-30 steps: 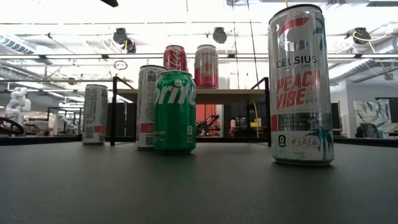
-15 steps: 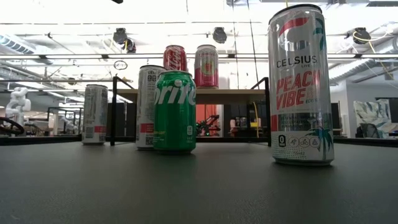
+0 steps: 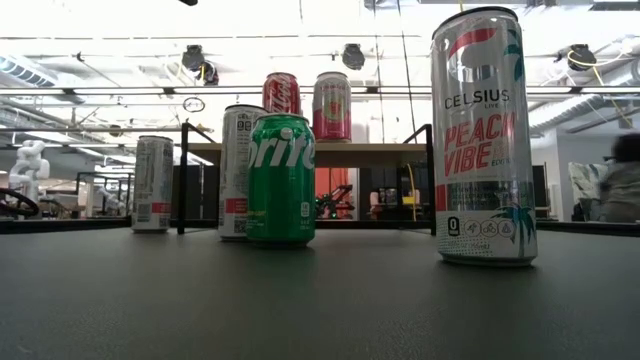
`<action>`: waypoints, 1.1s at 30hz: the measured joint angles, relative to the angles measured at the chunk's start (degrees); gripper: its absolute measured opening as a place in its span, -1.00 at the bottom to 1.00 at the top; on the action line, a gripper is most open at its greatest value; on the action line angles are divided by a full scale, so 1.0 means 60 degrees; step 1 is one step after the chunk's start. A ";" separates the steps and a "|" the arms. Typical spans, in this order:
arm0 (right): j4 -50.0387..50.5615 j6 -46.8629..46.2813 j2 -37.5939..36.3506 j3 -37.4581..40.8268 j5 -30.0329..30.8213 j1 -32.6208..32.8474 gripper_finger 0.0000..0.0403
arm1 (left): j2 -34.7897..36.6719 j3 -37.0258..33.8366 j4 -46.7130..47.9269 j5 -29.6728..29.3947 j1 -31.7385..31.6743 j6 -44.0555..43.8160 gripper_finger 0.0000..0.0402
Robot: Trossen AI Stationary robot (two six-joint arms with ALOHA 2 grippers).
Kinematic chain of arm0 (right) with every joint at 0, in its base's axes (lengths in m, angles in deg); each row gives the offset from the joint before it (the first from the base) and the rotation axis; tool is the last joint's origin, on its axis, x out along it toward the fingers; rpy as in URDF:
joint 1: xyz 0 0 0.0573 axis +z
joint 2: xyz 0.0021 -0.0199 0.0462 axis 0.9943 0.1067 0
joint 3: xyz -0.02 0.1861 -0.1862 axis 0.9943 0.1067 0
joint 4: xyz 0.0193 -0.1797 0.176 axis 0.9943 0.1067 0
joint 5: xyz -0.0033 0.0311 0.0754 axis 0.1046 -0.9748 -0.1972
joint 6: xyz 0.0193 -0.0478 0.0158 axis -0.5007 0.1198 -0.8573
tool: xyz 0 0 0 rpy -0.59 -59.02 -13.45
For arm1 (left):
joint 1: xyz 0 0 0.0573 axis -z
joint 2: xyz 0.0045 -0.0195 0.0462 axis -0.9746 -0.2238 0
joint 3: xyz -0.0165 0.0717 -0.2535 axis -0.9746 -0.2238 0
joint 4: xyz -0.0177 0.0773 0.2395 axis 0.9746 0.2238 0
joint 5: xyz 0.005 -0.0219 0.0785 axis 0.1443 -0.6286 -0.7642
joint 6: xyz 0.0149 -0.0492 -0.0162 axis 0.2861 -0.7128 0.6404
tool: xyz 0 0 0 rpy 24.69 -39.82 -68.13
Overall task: Place canned beverage on shelf
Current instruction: Put the bottom green soda can on the shelf
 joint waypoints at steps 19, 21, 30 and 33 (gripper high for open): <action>-0.0265 0.0820 -0.0003 0.0413 -0.0053 0.0000 0.64 | 0.0000 0.0000 0.0011 -0.0224 0.0000 0.0018 0.97; -0.0398 0.0814 -0.0003 0.0413 -0.0035 0.0000 0.64 | 0.0000 0.0000 0.0011 -0.0268 0.0000 0.0032 0.97; -0.0685 0.0758 0.0007 0.0413 -0.0029 0.0000 0.64 | 0.0000 0.0000 0.0011 -0.0397 0.0000 0.0069 0.97; -0.0676 0.0742 0.0007 0.0466 -0.0029 0.0000 0.64 | 0.0000 0.0000 0.0011 -0.0461 0.0000 0.0066 0.97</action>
